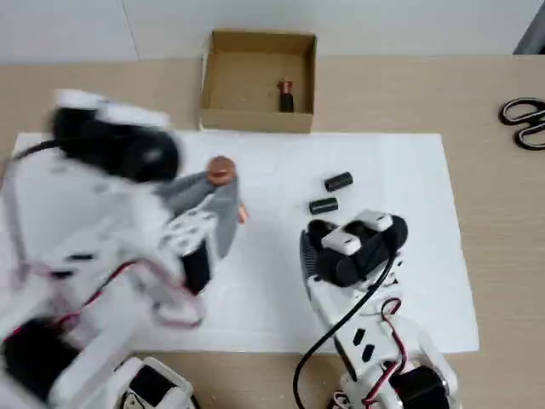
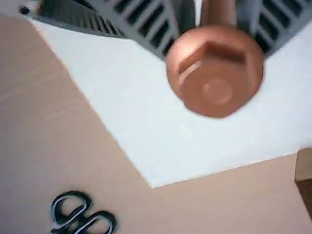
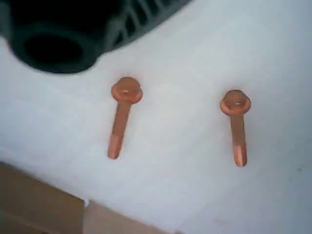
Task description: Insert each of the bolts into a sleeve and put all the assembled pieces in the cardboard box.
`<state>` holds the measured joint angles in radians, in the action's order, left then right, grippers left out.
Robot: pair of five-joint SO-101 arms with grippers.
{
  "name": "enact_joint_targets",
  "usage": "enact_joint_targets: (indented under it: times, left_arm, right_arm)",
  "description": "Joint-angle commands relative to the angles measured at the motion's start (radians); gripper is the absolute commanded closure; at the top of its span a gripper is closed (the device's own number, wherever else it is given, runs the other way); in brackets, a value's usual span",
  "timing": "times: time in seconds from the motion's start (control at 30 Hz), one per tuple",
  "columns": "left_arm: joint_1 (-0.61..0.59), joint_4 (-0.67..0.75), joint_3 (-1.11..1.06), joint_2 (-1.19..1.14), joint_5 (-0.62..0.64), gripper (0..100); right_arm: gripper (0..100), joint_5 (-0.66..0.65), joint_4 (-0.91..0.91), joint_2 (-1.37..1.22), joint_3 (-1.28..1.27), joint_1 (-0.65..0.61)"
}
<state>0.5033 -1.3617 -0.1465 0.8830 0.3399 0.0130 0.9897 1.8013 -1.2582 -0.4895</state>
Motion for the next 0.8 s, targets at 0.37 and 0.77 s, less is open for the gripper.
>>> enact_joint_targets:
  times: [0.37, 0.77]
  left_arm:
    - [0.077, 0.517, -0.47, 0.046, 0.081, 99]
    - [0.077, 0.304, -0.36, 0.048, 0.195, 99]
  right_arm:
    - [99.5, 0.009, -0.03, 0.007, -0.037, -0.122]
    - [99.5, 0.009, -0.031, 0.007, -0.037, -0.122]
